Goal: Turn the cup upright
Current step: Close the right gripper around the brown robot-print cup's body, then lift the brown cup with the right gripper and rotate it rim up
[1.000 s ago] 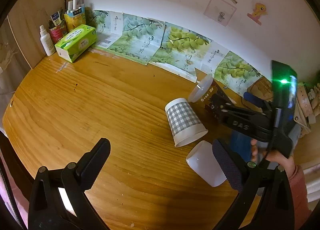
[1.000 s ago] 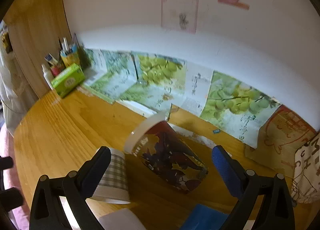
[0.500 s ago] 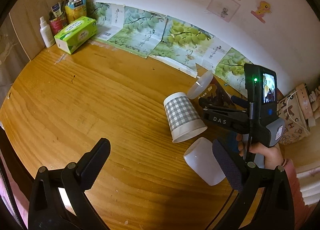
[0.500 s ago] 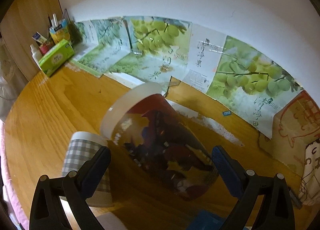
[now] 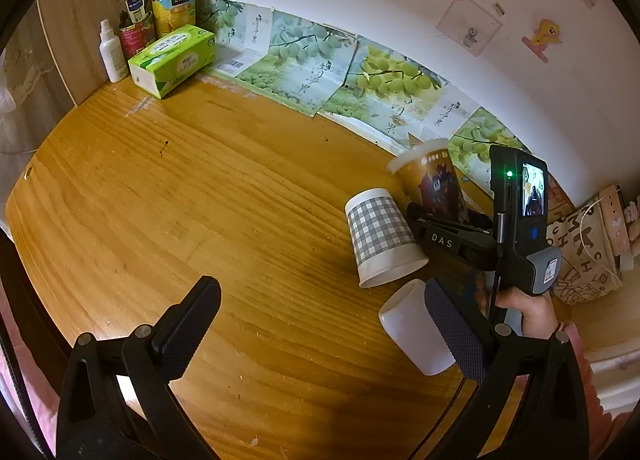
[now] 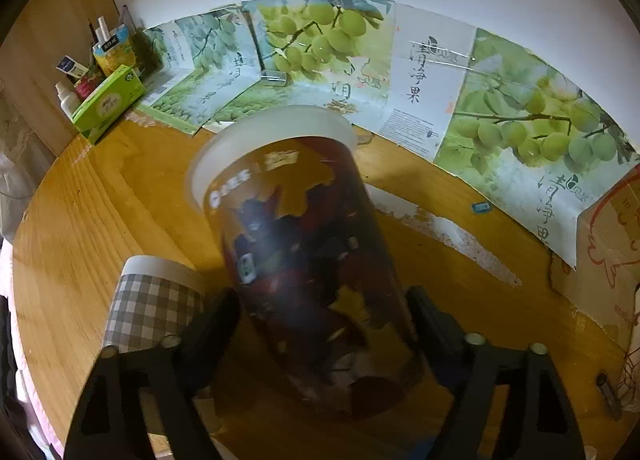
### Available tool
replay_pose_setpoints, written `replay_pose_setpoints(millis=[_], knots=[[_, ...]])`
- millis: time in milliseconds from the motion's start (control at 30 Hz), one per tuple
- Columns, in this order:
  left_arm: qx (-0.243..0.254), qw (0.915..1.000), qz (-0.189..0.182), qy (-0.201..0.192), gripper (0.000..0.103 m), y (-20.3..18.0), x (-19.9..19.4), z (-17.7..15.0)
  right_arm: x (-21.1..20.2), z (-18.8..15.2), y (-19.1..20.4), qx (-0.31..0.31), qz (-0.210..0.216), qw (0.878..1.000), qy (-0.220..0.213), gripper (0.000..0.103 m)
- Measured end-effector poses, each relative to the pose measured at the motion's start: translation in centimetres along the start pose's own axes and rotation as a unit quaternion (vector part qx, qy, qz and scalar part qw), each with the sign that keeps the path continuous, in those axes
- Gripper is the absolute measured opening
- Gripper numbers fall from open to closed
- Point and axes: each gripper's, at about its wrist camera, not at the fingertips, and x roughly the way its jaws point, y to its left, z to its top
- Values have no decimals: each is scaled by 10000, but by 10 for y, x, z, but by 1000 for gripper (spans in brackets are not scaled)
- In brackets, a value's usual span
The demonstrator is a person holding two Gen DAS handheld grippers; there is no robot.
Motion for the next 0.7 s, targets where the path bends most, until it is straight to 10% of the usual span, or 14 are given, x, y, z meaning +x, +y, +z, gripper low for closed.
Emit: replay_pose_setpoints(millis=[700], knots=[[362,9992,-43,-175,102,1,-25,-9,-62,-8,-1,210,-185,9977,-614,65]])
